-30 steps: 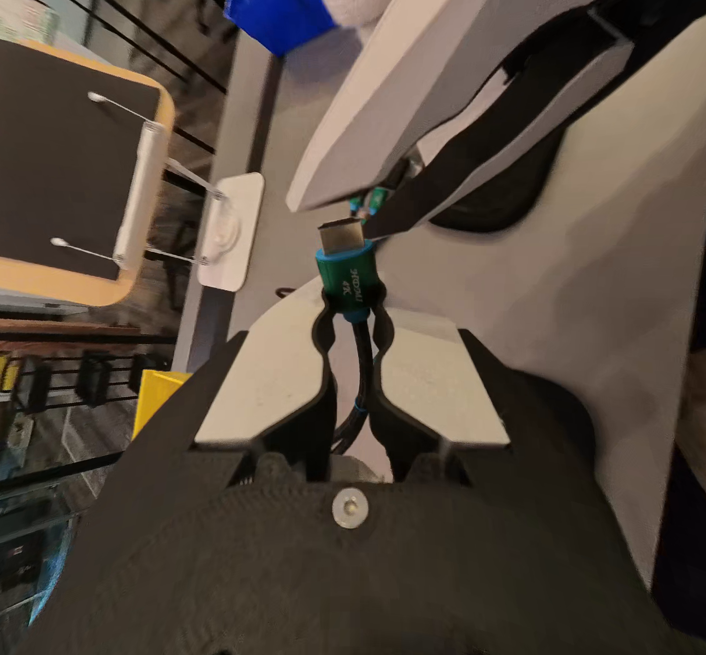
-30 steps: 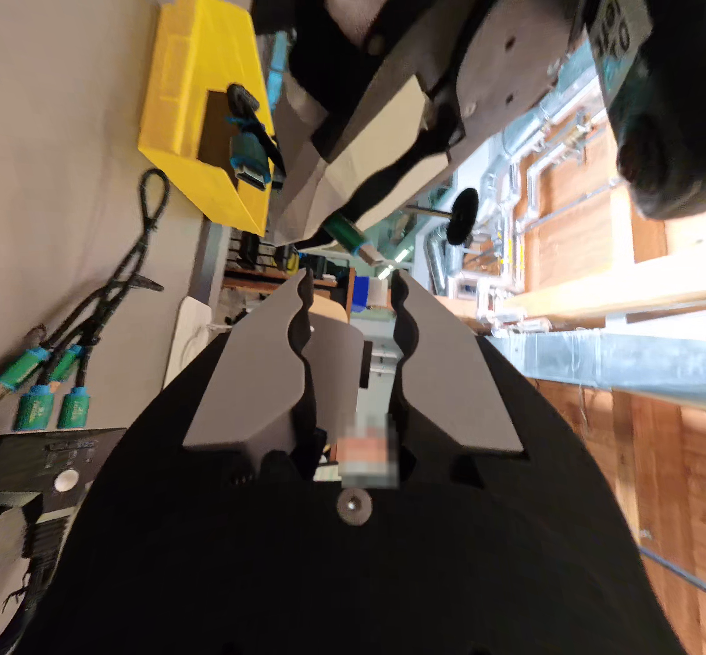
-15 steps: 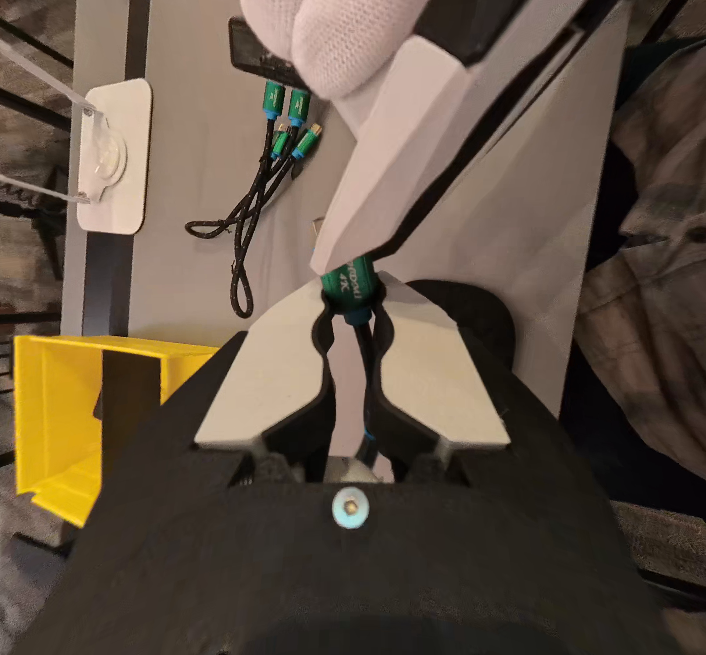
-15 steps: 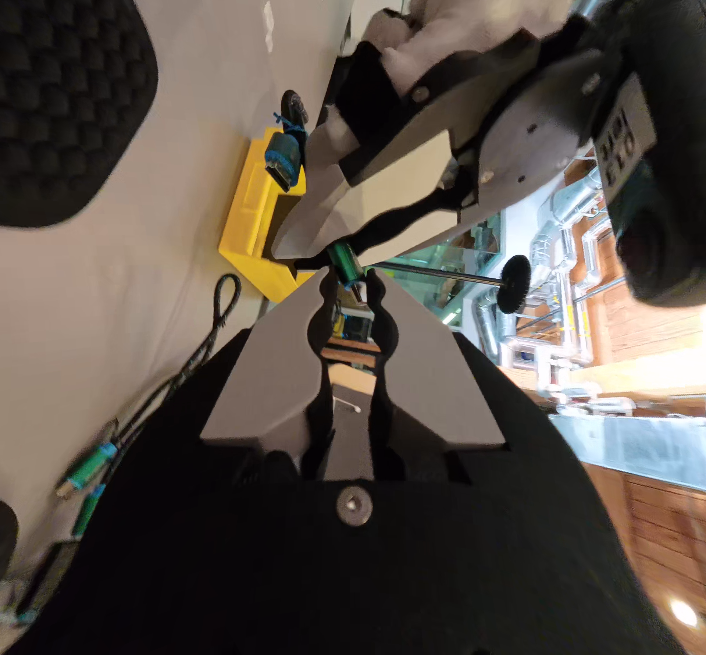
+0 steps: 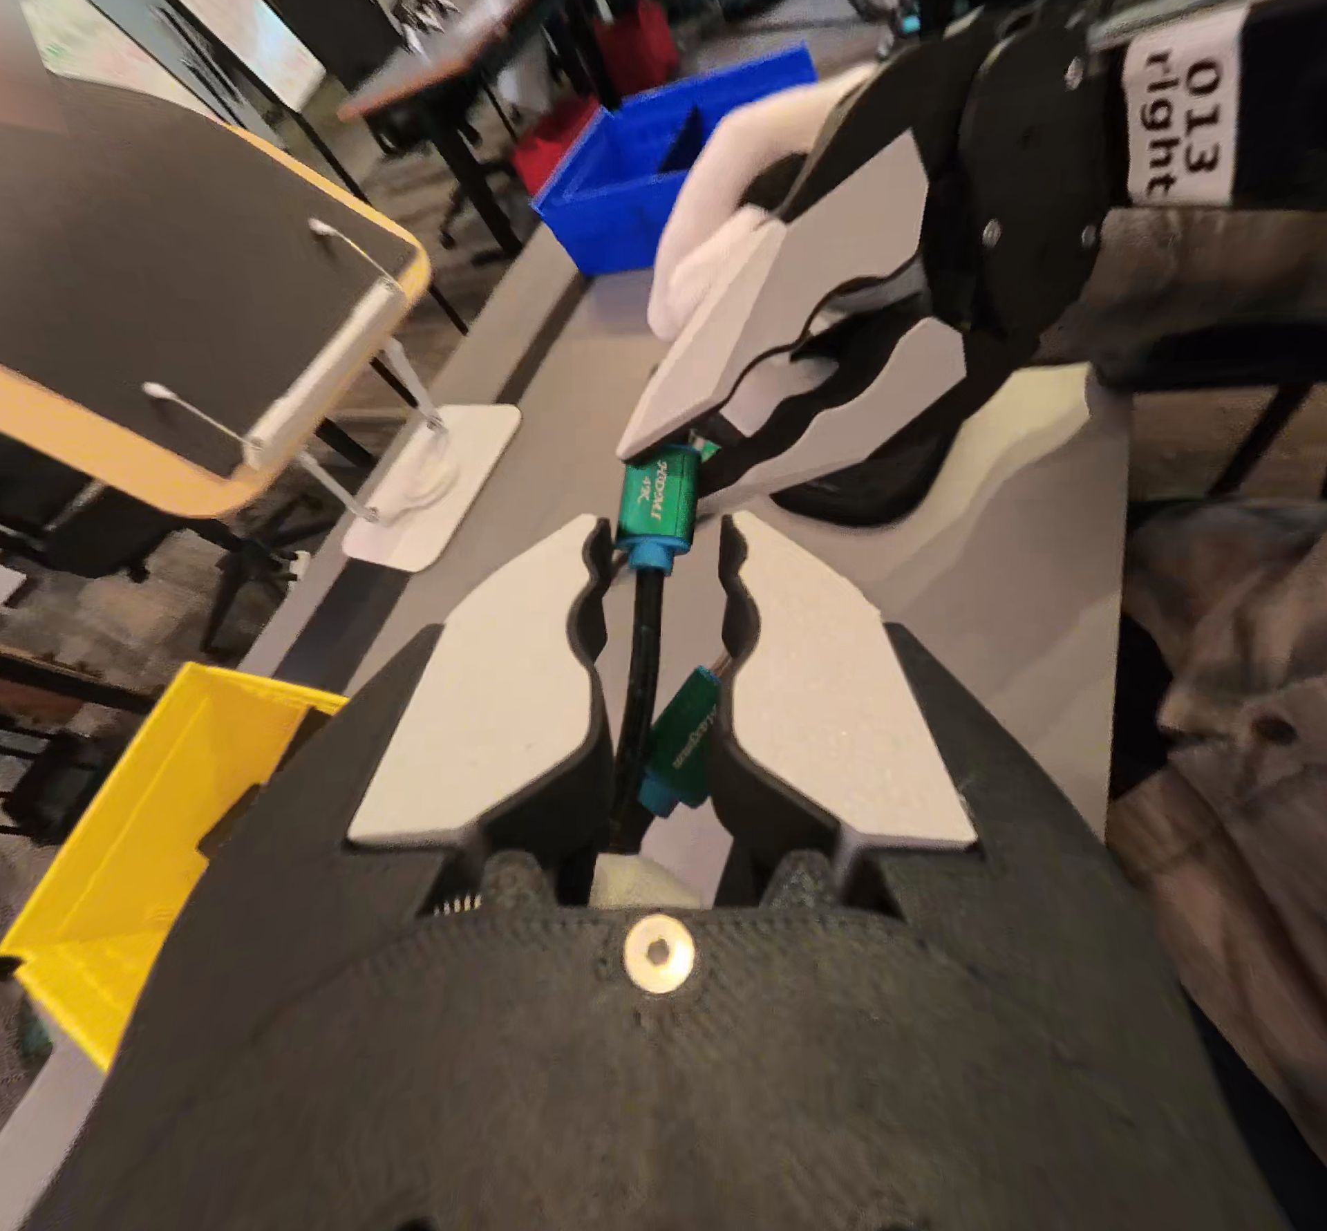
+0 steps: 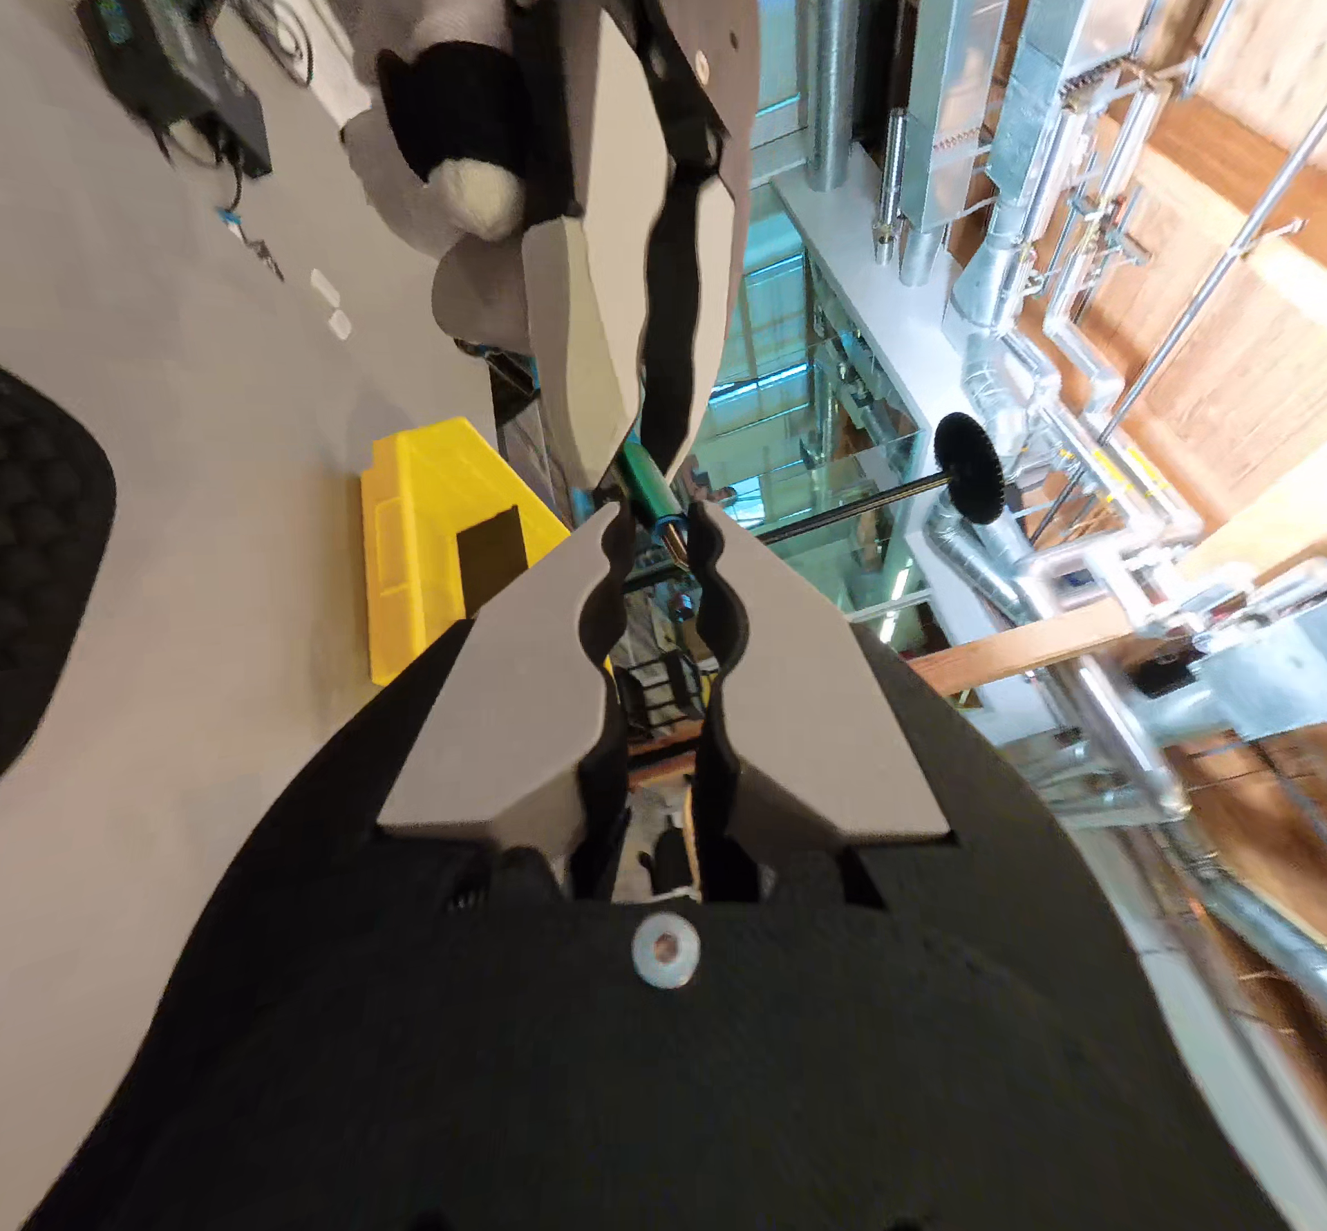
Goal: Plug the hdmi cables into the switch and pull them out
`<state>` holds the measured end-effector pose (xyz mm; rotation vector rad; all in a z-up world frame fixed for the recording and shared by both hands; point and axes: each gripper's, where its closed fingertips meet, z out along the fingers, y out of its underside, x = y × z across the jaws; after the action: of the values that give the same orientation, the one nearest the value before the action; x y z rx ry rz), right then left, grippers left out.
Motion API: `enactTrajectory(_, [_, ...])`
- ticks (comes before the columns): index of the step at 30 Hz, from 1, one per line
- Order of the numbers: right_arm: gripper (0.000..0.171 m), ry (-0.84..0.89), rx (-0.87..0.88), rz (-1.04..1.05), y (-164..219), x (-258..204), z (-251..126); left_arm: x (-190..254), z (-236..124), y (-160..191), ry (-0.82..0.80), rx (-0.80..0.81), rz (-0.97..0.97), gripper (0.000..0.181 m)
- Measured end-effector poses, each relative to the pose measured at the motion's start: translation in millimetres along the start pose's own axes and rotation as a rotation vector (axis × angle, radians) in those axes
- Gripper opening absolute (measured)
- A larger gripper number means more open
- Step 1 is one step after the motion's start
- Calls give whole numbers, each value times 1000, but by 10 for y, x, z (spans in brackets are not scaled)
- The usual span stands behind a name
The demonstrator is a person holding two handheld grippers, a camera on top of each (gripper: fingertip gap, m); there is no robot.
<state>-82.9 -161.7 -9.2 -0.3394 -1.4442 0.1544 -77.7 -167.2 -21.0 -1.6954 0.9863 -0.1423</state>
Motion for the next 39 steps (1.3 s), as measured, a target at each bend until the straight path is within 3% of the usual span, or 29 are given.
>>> enactTrajectory(1, [12, 4, 11, 37, 1, 23, 15, -44, -43, -30, -32, 16, 0, 30])
enactTrajectory(6, [12, 6, 59, 134, -101, 23, 104, -99, -105, 62, -94, -27, 13, 33])
enactTrajectory(11, [10, 33, 52, 166, -47, 115, 155, -244, -508, -287, -143, 235, -65, 39])
enactTrajectory(15, [9, 67, 57, 195, 0, 254, 122, -244, -833, -443, -179, 285, -48, 36])
enactTrajectory(18, [9, 89, 58, 218, 30, 342, 86, 67, -832, -351, -20, 189, -13, 29])
enactTrajectory(20, [9, 107, 74, 242, 16, 413, 50, 305, -705, -124, 122, 68, -21, 34])
enactTrajectory(22, [8, 121, 89, 258, -17, 484, 13, 306, -505, 5, 149, 45, -55, 41])
enactTrajectory(25, [8, 132, 97, 263, -49, 562, -35, 190, -167, -67, 198, 202, -222, 61])
enactTrajectory(30, [8, 78, 108, 251, -76, 479, -96, -104, -49, -461, 400, 749, -644, 71])
enactTrajectory(34, [8, 30, 137, 223, -151, 361, -187, -35, 88, -537, 531, 823, -733, 62])
enactTrajectory(39, [8, -4, 128, 218, -87, 334, -378, 89, 200, -772, 554, 864, -657, 27])
